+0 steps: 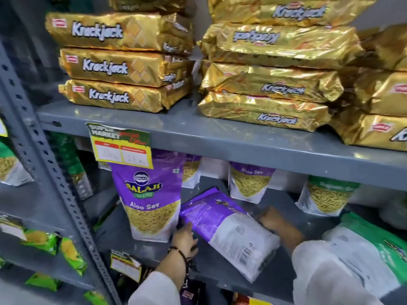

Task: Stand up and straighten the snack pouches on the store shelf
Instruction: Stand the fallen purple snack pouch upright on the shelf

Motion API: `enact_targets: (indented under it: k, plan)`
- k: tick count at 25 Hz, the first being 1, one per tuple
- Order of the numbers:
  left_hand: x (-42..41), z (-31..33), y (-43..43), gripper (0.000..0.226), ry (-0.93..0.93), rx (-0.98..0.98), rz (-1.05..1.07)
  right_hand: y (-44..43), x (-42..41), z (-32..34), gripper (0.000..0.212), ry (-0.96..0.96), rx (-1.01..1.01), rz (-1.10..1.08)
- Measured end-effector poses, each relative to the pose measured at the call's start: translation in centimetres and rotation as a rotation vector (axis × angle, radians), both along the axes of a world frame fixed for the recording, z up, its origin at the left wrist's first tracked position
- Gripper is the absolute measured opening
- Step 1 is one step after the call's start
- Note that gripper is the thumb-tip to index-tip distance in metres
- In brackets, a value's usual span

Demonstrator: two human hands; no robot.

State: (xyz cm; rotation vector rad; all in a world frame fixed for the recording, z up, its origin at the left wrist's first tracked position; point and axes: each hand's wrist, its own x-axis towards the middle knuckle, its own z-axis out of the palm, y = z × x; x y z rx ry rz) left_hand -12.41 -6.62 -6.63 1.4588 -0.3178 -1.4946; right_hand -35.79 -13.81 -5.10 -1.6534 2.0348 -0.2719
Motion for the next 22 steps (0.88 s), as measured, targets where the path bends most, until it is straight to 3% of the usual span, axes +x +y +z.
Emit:
enact_targets:
  k: [3,6,10,12,14,19,22]
  plan:
    - [-1.8,-2.9,-2.3,0.033,-0.182,0.009,-0.107,1.1,-0.4,0.1,0.038,0.088,0.185,0.143]
    - [-1.7,-3.0,-2.9,0.033,-0.285,0.048,-0.178,1.5,-0.8,0.8,0.027,0.053,0.175,0.135]
    - [-1.9,-1.0,-2.5,0.017,-0.29,-0.048,-0.162,2.9,-2.0,0.3,0.024,-0.196,0.016,-0.055]
    - [-2.7,0.8,-2.2,0.011,-0.169,-0.19,-0.077,4.0,-2.7,0.4,0.042,-0.488,-0.134,-0.245]
    - [-3.4,3.3,-2.0,0.017,-0.086,-0.333,-0.045,5.1,-3.5,0.6,0.039,-0.681,-0.234,-0.307]
    - [-3.6,6.2,-3.3,0.02,-0.161,-0.486,-0.095,7.3,-3.2,-0.1,0.037,-0.82,-0.335,-0.21]
    - [-3.9,5.2,-3.0,0.016,-0.2,-0.514,-0.146,8.3,-3.0,-1.3,0.029,-0.879,-0.349,-0.269]
